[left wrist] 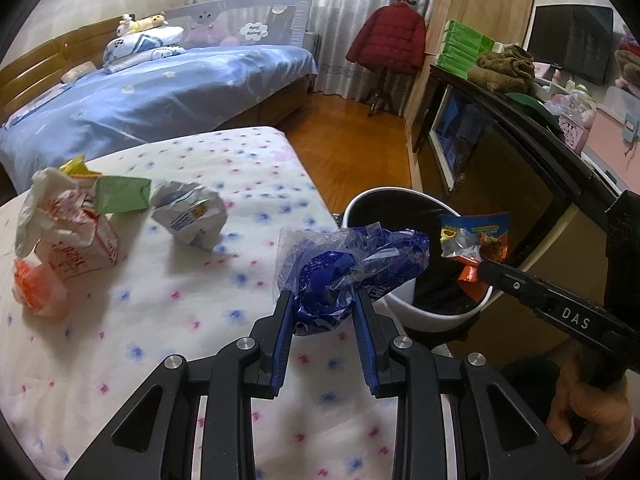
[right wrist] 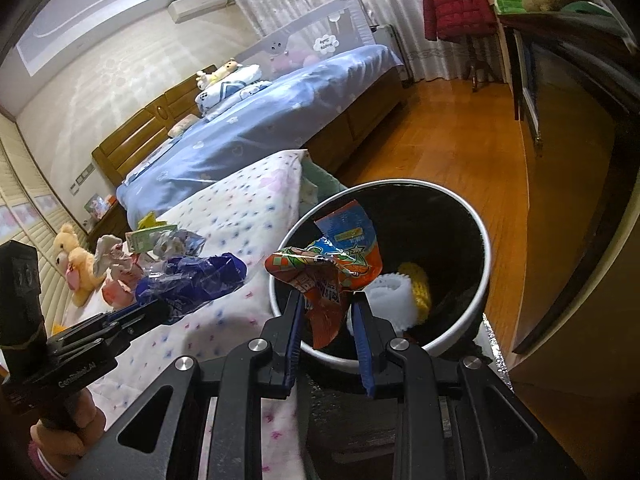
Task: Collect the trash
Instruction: 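Carry the blue bag and orange wrapper over the trash bin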
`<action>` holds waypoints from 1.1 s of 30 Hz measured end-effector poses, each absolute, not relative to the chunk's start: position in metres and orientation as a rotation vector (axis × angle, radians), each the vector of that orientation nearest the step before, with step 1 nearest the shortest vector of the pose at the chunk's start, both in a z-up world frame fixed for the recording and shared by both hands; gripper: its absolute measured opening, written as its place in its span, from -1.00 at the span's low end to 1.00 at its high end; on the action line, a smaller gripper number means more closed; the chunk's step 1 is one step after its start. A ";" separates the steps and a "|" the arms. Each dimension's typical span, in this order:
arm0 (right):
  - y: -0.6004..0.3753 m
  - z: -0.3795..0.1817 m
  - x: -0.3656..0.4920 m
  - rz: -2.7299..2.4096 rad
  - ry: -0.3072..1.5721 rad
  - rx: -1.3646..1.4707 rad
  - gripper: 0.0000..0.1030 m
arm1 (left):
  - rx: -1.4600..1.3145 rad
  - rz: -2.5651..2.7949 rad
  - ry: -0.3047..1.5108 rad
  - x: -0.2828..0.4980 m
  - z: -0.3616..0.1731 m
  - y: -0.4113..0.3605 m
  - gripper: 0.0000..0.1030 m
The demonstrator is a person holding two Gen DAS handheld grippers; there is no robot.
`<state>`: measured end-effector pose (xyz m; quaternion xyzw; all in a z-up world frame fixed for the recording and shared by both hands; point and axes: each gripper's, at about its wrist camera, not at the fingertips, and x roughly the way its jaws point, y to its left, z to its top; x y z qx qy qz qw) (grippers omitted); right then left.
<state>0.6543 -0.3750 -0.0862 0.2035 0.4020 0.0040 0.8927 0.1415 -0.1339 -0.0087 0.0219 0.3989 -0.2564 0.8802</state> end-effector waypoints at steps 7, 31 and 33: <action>-0.384 -0.087 0.656 -0.011 0.834 0.422 -0.53 | 0.059 -0.544 0.834 0.150 -0.012 -0.147 -0.45; -0.403 -0.093 0.667 -0.040 0.853 0.424 -0.52 | 0.089 -0.569 0.848 0.168 -0.020 -0.183 -0.45; -0.404 -0.095 0.669 -0.038 0.860 0.425 -0.52 | 0.089 -0.572 0.853 0.170 -0.021 -0.187 -0.45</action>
